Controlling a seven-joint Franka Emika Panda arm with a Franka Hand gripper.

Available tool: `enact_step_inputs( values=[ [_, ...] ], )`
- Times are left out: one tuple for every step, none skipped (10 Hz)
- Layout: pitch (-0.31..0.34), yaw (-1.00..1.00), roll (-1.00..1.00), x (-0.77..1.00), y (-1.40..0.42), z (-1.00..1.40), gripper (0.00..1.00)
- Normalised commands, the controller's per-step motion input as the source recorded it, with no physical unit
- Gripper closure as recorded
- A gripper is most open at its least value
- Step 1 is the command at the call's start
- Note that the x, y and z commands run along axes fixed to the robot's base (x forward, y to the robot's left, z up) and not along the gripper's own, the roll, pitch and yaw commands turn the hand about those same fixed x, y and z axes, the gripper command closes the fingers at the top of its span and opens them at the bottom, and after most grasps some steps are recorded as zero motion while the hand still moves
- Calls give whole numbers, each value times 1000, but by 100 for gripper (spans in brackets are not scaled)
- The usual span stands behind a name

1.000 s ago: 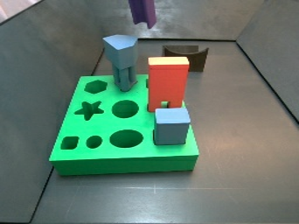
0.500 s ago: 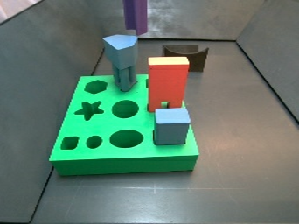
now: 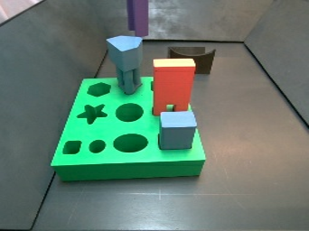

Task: Pick up the arch object. Move up. Place the arch object on the fixture. Regrasp the arch object. Rotate the arch object. Move to above the board. Insert the arch object.
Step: Rotate the arch object.

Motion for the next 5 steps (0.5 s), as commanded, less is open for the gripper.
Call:
enact_step_inputs(
  values=[
    [11, -1000, -28, -42, 24, 8, 100],
    [12, -1000, -30, -33, 22, 6, 100],
    [12, -1000, -32, -28, 21, 10, 100],
    [13, -1000, -33, -27, 20, 11, 100],
    [13, -1000, -36, -25, 20, 13, 100]
  ],
)
